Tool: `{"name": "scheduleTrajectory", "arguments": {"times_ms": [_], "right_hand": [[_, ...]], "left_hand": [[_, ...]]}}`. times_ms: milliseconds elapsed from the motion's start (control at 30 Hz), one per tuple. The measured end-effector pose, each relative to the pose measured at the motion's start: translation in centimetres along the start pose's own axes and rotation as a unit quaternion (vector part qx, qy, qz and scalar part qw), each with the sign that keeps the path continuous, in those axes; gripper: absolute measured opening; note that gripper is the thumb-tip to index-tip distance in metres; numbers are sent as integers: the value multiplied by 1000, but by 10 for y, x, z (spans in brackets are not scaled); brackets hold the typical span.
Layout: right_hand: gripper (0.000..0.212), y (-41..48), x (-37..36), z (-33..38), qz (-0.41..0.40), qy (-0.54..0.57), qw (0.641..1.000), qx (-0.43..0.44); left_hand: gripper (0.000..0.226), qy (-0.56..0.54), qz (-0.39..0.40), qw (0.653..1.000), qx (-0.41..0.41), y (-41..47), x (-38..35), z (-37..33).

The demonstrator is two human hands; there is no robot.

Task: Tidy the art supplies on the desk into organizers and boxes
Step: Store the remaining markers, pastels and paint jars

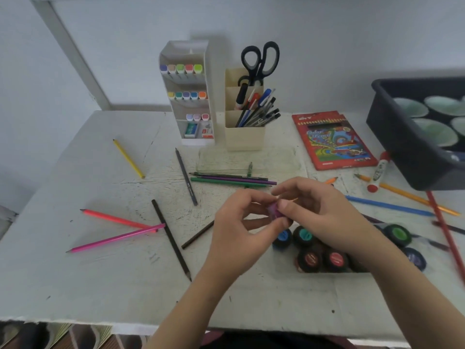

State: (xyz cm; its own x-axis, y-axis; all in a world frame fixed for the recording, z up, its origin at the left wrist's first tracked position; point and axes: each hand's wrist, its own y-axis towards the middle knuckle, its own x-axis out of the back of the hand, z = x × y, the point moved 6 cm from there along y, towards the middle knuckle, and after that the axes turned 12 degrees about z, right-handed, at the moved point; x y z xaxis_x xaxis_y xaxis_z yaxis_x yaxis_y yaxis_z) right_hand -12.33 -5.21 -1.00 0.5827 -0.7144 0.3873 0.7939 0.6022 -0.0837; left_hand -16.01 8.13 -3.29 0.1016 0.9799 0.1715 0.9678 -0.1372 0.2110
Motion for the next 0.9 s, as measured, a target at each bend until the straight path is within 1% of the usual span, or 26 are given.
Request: {"name": "scheduleTrajectory", "arguments": {"times_ms": [100, 200, 300, 367, 433, 567, 767, 900], "right_hand": [[15, -12, 5, -5, 9, -7, 1000, -18], [23, -21, 5, -6, 11, -31, 999, -10], [20, -30, 1, -4, 38, -90, 995, 9], [21, -34, -3, -4, 61, -117, 991, 21], [24, -38, -6, -4, 78, -161, 983, 37], [30, -39, -14, -9, 100, -258, 960, 48], [29, -30, -26, -16, 131, -327, 934, 51], [36, -27, -24, -22, 131, -344, 930, 24]], "left_hand": [[35, -17, 22, 1000, 11, -5, -8, 3], [39, -13, 61, 998, -10, -9, -12, -2], [40, -77, 14, 997, -24, -9, 4, -2], [36, -74, -21, 997, -14, -7, 17, 0], [34, -61, -35, 998, -5, -5, 25, 2], [35, -48, -44, 998, 0, -5, 33, 7], [35, -48, -36, 998, -1, -4, 29, 9], [35, -43, -29, 999, -3, -1, 27, 10]]}}
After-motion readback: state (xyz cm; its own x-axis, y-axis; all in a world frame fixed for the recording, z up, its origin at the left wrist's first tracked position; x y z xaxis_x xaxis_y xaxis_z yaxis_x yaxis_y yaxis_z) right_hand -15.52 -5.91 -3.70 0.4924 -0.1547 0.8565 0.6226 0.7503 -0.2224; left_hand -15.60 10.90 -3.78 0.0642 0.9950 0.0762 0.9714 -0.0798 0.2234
